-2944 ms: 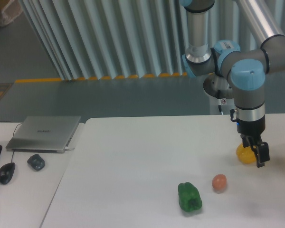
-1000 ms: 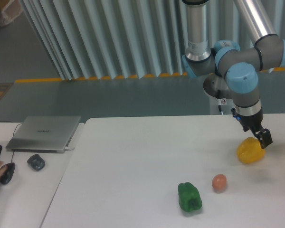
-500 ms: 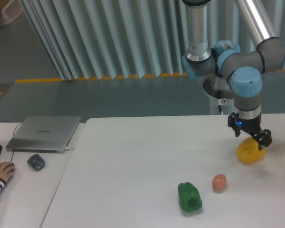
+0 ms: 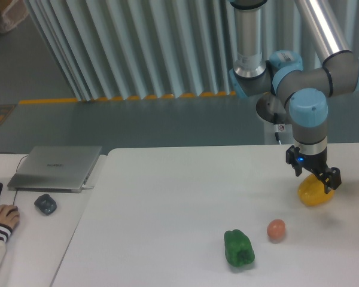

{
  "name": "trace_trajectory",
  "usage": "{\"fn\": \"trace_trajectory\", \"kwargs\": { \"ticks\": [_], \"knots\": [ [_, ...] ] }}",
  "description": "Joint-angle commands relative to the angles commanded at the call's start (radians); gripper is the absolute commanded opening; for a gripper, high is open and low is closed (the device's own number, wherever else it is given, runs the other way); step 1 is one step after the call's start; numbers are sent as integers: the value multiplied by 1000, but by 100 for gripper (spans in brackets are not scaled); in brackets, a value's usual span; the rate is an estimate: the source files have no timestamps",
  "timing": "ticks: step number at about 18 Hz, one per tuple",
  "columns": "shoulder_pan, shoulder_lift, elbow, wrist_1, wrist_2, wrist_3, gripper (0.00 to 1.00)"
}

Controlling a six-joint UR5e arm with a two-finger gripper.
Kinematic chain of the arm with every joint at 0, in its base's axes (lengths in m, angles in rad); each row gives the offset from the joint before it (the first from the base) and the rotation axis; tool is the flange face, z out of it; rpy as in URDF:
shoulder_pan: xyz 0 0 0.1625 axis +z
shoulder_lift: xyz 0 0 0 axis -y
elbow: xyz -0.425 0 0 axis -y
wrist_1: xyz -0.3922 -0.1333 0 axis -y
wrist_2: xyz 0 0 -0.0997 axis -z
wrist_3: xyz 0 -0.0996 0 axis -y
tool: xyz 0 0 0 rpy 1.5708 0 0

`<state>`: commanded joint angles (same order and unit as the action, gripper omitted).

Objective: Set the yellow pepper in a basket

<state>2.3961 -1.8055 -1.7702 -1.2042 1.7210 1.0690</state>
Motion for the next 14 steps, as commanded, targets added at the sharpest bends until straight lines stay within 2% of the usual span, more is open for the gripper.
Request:
{"fn": "trace_trajectory", "kwargs": {
  "ticks": [6,9,14],
  "knots": [
    [-9,0,-20,-3,18,39,100],
    [-47,-26,-21,-3,95,39,100],
    [-52,-31,-25,-2,100,37,100]
  ]
}}
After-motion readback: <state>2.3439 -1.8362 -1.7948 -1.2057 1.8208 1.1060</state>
